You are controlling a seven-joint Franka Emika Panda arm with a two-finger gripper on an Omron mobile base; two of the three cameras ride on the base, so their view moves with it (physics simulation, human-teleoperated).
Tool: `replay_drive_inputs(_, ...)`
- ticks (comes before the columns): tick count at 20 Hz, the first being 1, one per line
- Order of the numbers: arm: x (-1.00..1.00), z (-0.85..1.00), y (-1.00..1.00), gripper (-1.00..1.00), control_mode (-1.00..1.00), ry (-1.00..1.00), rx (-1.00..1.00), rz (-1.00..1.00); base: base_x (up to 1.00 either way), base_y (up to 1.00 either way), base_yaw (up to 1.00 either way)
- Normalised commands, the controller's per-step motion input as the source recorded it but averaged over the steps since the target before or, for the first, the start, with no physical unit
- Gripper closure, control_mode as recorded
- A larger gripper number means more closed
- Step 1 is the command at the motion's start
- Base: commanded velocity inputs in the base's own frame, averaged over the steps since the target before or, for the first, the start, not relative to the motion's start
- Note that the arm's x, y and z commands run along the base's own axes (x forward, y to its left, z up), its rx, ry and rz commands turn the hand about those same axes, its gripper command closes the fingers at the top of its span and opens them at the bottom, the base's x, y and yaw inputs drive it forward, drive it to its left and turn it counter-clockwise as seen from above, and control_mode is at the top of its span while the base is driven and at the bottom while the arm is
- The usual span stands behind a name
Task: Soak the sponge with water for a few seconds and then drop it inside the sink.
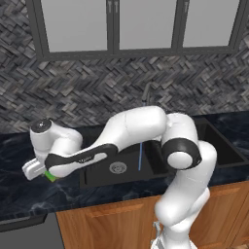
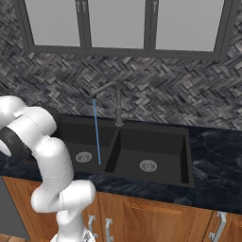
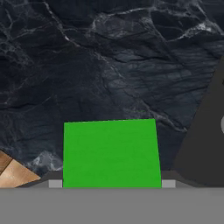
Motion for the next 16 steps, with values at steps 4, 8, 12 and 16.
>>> replay_drive_inputs(4, -0.36, 0.26, -0.32, 1.0, -1.0, -0.06, 0.0, 0.0, 0.0, 0.0, 0.0)
replay_drive_inputs(8, -0.28, 0.2, -0.36, 1.0, -1.0, -0.04, 0.0, 0.0, 0.0, 0.0, 0.0)
replay_drive_inputs(12, -0.18, 0.2, -0.41, 1.0, -1.0, -0.06, 0.0, -0.01, 0.0, 0.0, 0.0)
replay_drive_inputs(16, -0.01, 0.21, -0.41, 1.0, -1.0, -0.09, 0.0, -0.03, 0.0, 0.0, 0.0)
